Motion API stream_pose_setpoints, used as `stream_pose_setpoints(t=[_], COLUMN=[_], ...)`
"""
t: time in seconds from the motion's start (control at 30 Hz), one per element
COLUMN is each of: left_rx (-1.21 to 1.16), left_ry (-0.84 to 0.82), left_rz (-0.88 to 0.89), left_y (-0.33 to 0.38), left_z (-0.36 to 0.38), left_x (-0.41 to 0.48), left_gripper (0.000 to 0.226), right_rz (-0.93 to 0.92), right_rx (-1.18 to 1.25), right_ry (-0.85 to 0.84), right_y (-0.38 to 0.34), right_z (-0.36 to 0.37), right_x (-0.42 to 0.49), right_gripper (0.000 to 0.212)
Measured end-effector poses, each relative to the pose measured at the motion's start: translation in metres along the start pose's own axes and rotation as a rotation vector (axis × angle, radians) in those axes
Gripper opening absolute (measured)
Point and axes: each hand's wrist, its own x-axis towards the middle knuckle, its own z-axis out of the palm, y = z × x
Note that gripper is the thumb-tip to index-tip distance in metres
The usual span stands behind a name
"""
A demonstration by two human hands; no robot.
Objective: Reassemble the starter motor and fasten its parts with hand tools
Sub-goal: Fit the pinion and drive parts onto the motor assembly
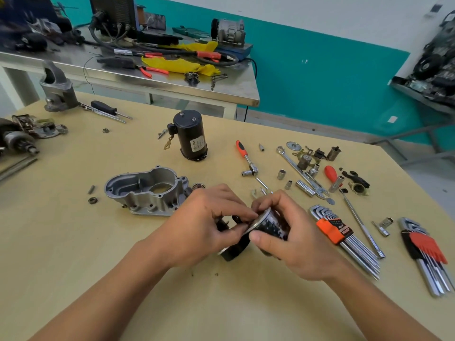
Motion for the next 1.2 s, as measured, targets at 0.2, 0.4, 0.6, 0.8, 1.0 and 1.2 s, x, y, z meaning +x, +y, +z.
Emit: stream_pose_setpoints(t=[0.2, 0.4, 0.6, 0.8, 1.0, 1.2], left_rx=[0.008, -0.003, -0.052, -0.108, -0.105, -0.098], left_ry=[-0.066, -0.147, -0.167, -0.206, -0.21, -0.203], left_rz=[0.012, -0.027, -0.117, -0.154, -0.181, -0.186], left_y=[0.008, 0.012, 0.012, 0.013, 0.014, 0.016], left_z=[0.0, -0.003, -0.004, -0.007, -0.006, -0.009], left_x=[0.0, -0.001, -0.003, -0.002, -0.002, -0.003], left_gripper=[0.032, 0.029, 0.021, 0.016, 0.017, 0.016], right_rz=[-0.244, -0.36, -0.306, -0.236, -0.2, -0.185], right_rx=[-0.156, -0.147, -0.082, -0.008, 0.009, -0.011], right_ry=[0.11, 0.15, 0.133, 0.105, 0.121, 0.161], right_y=[0.026, 0.033, 0.03, 0.027, 0.025, 0.026], right_z=[0.004, 0.008, 0.011, 0.012, 0.013, 0.016], right_x=[-0.013, -0.015, -0.018, -0.02, -0.021, -0.021], right_gripper=[0.048, 0.048, 0.047, 0.044, 0.047, 0.055])
